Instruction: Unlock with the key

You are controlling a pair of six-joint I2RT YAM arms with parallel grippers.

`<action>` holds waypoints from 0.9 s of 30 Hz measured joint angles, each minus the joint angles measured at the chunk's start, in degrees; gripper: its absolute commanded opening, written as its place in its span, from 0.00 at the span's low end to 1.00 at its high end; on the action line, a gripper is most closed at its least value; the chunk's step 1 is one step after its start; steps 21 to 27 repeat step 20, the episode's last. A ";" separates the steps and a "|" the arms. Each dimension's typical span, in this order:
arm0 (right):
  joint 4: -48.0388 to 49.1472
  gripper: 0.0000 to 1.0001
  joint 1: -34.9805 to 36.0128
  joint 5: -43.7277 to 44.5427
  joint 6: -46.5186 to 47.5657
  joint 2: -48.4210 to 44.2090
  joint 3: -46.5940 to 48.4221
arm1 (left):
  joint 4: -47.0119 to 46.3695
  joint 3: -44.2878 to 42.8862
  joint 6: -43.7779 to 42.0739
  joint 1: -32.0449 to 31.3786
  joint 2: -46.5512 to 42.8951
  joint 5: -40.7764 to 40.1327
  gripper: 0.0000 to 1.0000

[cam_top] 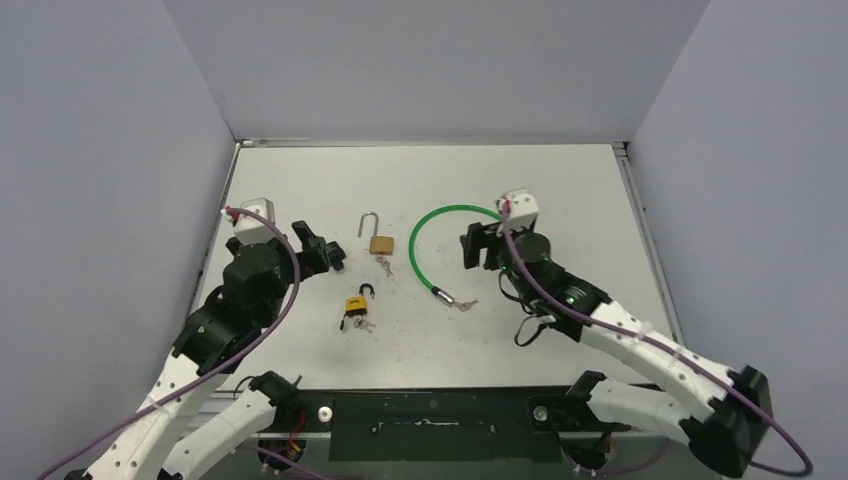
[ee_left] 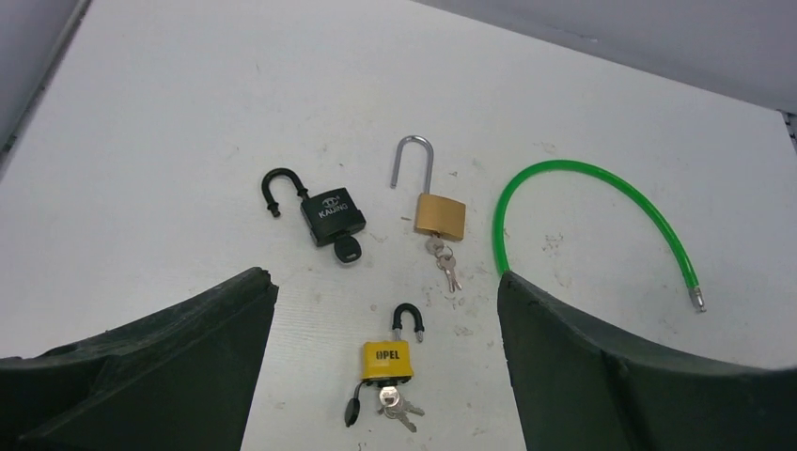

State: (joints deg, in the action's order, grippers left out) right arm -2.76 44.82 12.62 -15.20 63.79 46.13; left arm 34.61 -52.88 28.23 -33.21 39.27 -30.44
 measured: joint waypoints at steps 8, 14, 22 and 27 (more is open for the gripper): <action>-7.06 1.00 -1.36 24.02 2.80 -23.87 -1.62 | 3.26 -5.09 -3.15 0.00 -7.78 -5.33 0.89; -12.92 1.00 -1.70 34.77 4.96 -29.59 2.67 | 5.99 -9.33 -5.86 0.04 -10.45 -9.25 0.93; -12.85 1.00 -1.70 39.95 8.33 -33.16 4.28 | 7.43 -10.23 -8.33 0.04 -11.98 -10.56 0.97; -12.85 1.00 -1.70 39.95 8.33 -33.16 4.28 | 7.43 -10.23 -8.33 0.04 -11.98 -10.56 0.97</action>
